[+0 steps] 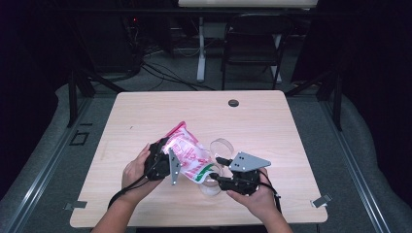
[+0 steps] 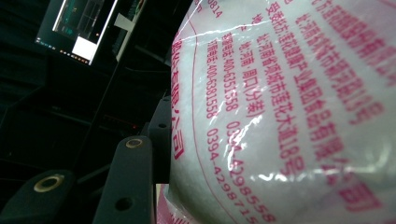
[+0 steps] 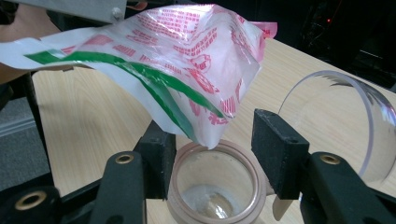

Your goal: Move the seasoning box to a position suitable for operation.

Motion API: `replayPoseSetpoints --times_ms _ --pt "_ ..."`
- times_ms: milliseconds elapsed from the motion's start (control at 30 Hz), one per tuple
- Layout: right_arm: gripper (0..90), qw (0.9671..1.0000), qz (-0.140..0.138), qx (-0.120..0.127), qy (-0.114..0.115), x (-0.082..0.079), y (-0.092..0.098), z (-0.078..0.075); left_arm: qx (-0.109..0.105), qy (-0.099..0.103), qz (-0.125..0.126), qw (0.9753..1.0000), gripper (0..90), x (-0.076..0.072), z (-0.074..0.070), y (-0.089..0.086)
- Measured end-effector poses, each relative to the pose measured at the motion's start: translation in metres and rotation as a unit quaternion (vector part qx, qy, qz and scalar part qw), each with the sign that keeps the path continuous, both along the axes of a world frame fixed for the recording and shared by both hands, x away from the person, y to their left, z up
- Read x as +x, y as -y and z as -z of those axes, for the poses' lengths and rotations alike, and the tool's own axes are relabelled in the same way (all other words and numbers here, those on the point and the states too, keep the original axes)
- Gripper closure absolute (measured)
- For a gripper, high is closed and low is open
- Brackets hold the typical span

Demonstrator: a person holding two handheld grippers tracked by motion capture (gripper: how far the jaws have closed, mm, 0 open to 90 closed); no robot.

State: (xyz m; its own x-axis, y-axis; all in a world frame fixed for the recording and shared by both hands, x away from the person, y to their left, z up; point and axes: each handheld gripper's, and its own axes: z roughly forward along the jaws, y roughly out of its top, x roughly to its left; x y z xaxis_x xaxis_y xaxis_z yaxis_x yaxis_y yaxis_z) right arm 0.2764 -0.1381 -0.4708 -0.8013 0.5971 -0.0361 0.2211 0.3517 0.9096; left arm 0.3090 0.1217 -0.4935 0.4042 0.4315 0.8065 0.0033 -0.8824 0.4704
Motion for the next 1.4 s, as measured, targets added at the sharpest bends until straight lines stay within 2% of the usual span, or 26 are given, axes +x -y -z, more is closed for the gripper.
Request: replayPoseSetpoints --times_ms 33,133,267,400,467,700,1233,1400 --pt "50.1 1.0 -0.001 0.003 0.0 0.0 0.0 0.0 0.009 0.003 -0.001 1.0 59.0 0.0 0.0 0.0" --pt "50.2 1.0 0.0 0.001 0.0 0.0 0.0 0.0 0.015 0.006 -0.004 0.9999 59.0 -0.001 0.0 -0.001" --pt "50.2 1.0 0.0 0.0 0.001 0.0 -0.001 0.0 0.013 0.014 -0.006 0.9998 59.0 -0.001 0.001 -0.001" --pt "50.3 1.0 -0.003 -0.001 0.001 0.0 -0.002 0.0 0.023 0.022 -0.008 0.9995 59.1 -0.001 0.0 -0.001" --pt "50.4 1.0 -0.003 -0.001 0.002 0.0 -0.002 0.0 0.035 0.024 -0.007 0.9991 59.1 0.0 -0.003 -0.001" --pt "50.6 1.0 -0.004 -0.001 0.007 -0.002 -0.002 -0.001 0.048 0.035 -0.004 0.9982 59.1 -0.002 -0.007 0.002" --pt "53.7 0.9992 -0.017 -0.011 0.034 -0.007 -0.006 -0.006 0.082 0.037 0.003 0.9959 59.2 -0.002 -0.011 0.011" --pt "56.4 0.9989 -0.024 -0.017 0.037 -0.008 -0.008 -0.006 0.084 0.042 0.004 0.9955 59.3 -0.002 -0.012 0.012"
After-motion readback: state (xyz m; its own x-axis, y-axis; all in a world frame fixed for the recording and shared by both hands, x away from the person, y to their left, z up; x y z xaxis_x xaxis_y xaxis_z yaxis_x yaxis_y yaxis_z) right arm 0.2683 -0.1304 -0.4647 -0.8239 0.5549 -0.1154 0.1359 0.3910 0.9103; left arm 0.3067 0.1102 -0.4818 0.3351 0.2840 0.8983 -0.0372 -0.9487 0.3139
